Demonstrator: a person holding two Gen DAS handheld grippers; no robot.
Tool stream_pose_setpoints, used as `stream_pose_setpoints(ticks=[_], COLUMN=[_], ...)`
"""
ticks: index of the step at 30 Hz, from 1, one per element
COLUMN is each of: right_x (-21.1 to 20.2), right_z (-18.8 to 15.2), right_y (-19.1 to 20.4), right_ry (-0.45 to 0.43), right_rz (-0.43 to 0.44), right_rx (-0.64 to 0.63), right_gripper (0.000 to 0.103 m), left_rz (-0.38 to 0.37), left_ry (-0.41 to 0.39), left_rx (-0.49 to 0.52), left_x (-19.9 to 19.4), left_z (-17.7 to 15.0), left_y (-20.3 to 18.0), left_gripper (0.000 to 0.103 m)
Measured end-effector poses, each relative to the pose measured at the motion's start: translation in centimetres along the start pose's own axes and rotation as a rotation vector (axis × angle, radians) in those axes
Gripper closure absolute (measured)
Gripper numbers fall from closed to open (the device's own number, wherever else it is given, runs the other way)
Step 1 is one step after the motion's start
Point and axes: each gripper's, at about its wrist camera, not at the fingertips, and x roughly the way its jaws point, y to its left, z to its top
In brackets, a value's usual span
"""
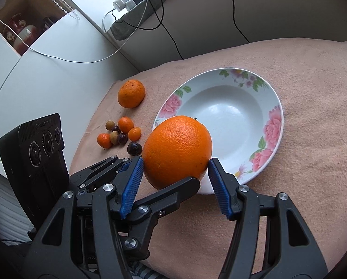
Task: Organize fruits
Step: 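Carry the large orange into the floral bowl with the left gripper, then open the left gripper and withdraw it from the orange in the bowl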
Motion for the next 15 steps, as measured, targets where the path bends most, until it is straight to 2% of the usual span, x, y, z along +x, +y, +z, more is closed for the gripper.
stream_pose_setpoints(ticks=[5,7,9,12,15], right_x=[-1.4,-3.0,-4.9,-7.9,-10.3], right_z=[-0.3,-0.9,-1.9,-3.7,-5.4], right_y=[0.0,0.0,0.2,0.9,1.3], right_ry=[-0.086,-0.142,-0.199,-0.283,-0.326], right_rz=[-0.138,-0.162,-0.191,-0.259,-0.320], right_rx=[0.047,0.085,0.113,0.124,0.134], right_gripper=[0.042,0.042,0.031,0.029,0.024], left_rz=[-0.036,-0.030,-0.022,-0.020,-0.028], left_ry=[0.040,0.042,0.035,0.021,-0.004], left_rx=[0.041,0.078,0.112,0.150,0.177], left_x=[0.4,0.0,-0.7,-1.6,-2.5], left_z=[0.6,0.8,1.1,1.4,1.6], left_y=[0.1,-0.1,-0.1,-0.4,-1.1], left_gripper=[0.039,0.039,0.039,0.039,0.038])
